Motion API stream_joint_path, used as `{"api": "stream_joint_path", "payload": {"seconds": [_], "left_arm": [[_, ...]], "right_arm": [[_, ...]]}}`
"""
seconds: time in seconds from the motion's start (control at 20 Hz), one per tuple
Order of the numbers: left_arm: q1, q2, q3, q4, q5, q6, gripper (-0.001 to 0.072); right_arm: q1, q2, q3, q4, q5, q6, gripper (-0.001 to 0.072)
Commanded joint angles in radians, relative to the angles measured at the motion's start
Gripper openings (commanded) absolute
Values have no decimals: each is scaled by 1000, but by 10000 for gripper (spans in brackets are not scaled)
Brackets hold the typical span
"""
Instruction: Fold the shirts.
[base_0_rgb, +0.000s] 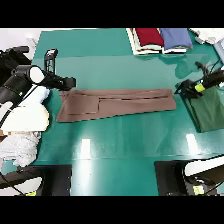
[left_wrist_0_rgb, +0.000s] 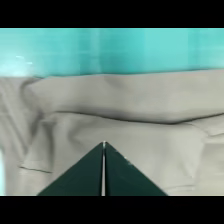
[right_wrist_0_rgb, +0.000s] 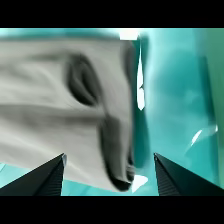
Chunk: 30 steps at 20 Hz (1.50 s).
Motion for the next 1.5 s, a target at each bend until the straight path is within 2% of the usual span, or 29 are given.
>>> {"api": "stream_joint_path", "payload": {"seconds": [0.0, 0.1, 0.15, 0.3, 0.35, 0.4, 0.55, 0.7, 0.95, 1.3, 1.45], "left_arm": [[-8, -3, 0, -93, 10, 4, 26], [-45, -3, 0, -93, 24, 10, 26], [-70, -3, 0, -93, 33, 10, 26], [-150, -4, 0, -98, 85, 3, 25], [-172, -9, 0, -103, 100, -10, 25], [-194, -20, 0, -111, 117, -9, 25], [-245, -124, 46, -171, 142, -5, 25], [-301, -294, 183, -237, 138, 58, 25], [-357, -537, 396, -288, 68, 80, 25], [-355, -574, 409, -291, 74, 79, 25], [-341, -566, 438, -245, 22, 78, 25]], "right_arm": [[-30, -29, -119, 90, -30, -62, 635], [-2, -53, -148, 140, -68, -79, 624], [18, -64, -147, 152, -80, -97, 538], [77, -63, -102, 153, -101, -121, 151], [91, -46, -73, 153, -97, -133, 49], [101, -23, -42, 155, -95, -133, 17], [151, 78, 73, 156, -70, -124, 17], [238, 172, 184, 156, -58, -77, 17], [419, 223, 363, 155, -50, 20, 17], [590, 222, 469, 156, -73, 76, 17], [640, 222, 469, 156, -92, 77, 17]]}}
